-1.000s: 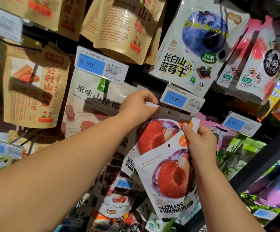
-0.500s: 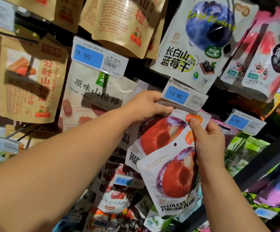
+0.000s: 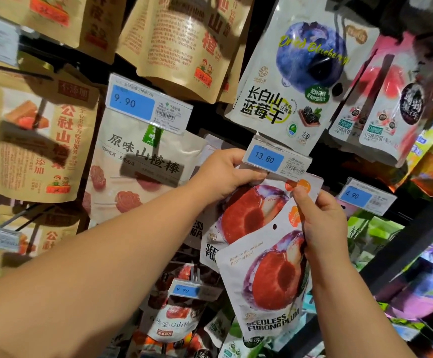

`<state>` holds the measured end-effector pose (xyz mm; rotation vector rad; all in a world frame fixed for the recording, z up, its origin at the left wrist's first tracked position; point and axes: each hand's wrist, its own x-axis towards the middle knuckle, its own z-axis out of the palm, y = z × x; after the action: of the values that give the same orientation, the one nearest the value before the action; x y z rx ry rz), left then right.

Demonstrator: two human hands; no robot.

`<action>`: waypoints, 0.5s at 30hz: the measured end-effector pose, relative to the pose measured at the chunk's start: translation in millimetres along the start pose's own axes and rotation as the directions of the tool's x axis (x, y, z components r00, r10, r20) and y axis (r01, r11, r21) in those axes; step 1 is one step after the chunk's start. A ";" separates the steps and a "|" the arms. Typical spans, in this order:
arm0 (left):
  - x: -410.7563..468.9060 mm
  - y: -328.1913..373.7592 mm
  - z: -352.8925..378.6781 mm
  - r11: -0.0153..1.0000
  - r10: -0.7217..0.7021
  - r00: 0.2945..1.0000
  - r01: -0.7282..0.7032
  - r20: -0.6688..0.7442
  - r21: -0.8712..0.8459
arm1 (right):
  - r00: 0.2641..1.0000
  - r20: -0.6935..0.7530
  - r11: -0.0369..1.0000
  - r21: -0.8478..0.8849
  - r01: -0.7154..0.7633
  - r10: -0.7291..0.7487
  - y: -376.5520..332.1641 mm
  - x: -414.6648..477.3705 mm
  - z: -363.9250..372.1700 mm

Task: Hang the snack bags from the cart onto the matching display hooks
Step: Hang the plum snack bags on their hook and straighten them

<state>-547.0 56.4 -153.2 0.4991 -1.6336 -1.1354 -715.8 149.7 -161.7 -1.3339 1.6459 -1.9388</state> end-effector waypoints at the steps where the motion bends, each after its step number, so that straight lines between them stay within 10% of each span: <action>1: 0.9 -0.4 1.8 1.000 0.009 1.000 -0.009 -0.010 -0.005 | 1.000 -0.006 1.000 0.003 0.003 -0.003 0.0 0.5 -0.5; 15: 5.3 -4.3 -1.4 0.998 0.028 0.994 -0.022 -0.106 0.055 | 1.000 0.007 0.995 -0.092 0.029 -0.028 -3.2 3.0 3.7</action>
<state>-548.6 49.7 -154.1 0.5629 -1.5771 -1.0311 -713.5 146.3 -157.7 -1.4024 1.7417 -1.8942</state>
